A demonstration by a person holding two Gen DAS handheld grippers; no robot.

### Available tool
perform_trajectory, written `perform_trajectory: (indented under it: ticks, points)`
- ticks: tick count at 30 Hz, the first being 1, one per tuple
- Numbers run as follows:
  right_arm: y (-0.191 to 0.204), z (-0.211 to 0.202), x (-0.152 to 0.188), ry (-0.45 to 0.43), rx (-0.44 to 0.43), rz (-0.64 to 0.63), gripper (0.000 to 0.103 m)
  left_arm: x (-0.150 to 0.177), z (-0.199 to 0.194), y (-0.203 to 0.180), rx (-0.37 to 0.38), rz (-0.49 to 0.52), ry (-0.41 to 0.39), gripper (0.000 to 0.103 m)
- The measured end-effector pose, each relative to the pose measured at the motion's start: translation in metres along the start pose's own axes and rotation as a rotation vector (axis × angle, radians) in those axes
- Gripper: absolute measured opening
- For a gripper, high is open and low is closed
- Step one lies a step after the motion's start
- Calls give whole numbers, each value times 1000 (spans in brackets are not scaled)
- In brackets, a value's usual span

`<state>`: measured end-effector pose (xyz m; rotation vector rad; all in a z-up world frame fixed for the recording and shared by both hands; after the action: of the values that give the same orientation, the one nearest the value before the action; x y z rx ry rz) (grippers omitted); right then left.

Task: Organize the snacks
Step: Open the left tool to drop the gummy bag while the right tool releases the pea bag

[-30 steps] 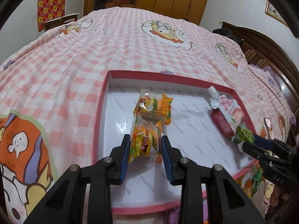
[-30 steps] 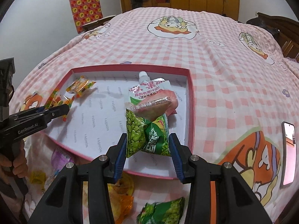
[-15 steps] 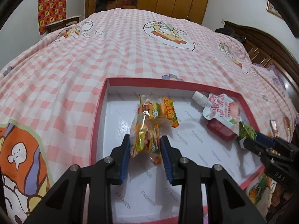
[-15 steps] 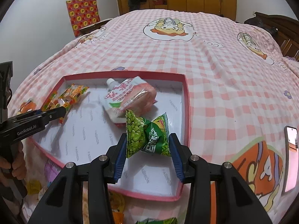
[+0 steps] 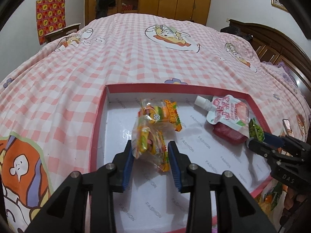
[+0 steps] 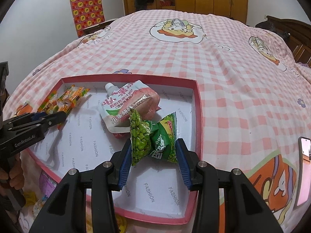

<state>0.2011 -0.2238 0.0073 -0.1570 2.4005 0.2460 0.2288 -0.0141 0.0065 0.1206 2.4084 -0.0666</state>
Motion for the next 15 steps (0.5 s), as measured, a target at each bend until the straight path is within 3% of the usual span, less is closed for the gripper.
perform_trajectory:
  ticks: [10, 15]
  points:
    - [-1, -2, 0, -18, -22, 7, 54, -1, -14, 3, 34, -40, 6, 52]
    - [3, -4, 2, -16, -37, -7, 57, 1, -22, 6, 44, -51, 20, 53]
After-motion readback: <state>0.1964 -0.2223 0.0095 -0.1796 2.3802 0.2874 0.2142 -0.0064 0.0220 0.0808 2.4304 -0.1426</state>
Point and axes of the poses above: each gripper's, at about its wrist camera, not at the fingertips, and z roughly the way its jaws point, y to its left, x to its underside, the point moved 6 cm from there along z, roughly the way its jaws point, and after that the axes turned 6 degrees about -x, right-handed, at the moved point
